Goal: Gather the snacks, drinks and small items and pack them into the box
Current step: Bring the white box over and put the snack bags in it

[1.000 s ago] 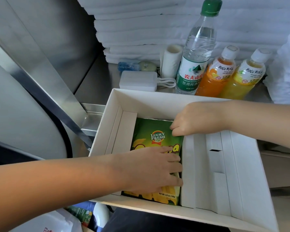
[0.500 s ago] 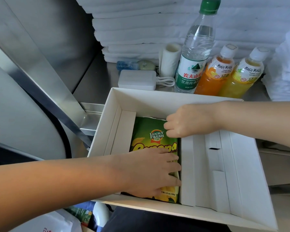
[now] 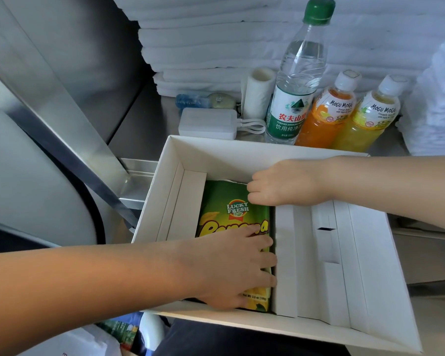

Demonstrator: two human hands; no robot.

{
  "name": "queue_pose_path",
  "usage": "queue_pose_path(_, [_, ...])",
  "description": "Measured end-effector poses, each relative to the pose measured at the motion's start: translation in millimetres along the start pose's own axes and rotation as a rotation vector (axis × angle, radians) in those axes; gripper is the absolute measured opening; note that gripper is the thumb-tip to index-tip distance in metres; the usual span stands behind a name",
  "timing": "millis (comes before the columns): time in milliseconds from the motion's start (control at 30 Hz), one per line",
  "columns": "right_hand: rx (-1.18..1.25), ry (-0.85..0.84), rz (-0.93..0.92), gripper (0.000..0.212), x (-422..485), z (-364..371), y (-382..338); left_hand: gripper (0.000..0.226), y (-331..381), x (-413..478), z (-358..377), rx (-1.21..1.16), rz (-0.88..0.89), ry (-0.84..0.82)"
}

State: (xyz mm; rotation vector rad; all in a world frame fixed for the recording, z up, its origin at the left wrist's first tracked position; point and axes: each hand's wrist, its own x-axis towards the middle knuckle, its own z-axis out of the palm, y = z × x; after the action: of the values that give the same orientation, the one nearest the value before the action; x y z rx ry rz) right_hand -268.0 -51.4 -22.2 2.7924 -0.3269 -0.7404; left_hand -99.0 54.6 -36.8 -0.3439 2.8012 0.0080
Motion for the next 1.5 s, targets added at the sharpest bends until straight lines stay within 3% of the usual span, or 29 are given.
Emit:
queue_pose_path(133, [0.062,-0.033,0.015,0.030,-5,4,6,0.054,1,-1,1,-0.018,-0.005,0.002])
queue_pose_path(300, [-0.043,-0.097,-0.023,0.023,-9,0,9,0.054,-1,-3,1,-0.082,-0.011,0.011])
queue_pose_path(600, [-0.095,-0.056,-0.015,0.019,-1,-3,0,0.055,-1,-5,4,-0.105,-0.011,0.002])
queue_pose_path(867, [-0.099,-0.080,0.046,0.017,4,-4,-3,0.066,-2,-13,13,-0.232,-0.061,-0.107])
queue_pose_path(1067, [-0.037,-0.118,0.054,0.013,-8,-9,-2,0.064,1,-15,10,-0.241,-0.106,-0.287])
queue_pose_path(1333, [0.139,-0.119,0.101,0.035,-12,-8,-6,0.067,-4,-7,13,-0.186,-0.092,-0.340])
queue_pose_path(1400, [0.163,-0.114,0.105,0.036,-11,-8,-7,0.073,-9,-8,14,-0.218,-0.140,-0.309])
queue_pose_path(1500, [0.247,-0.111,0.098,0.037,-7,-9,-8,0.089,-18,-13,13,-0.266,-0.347,-0.299])
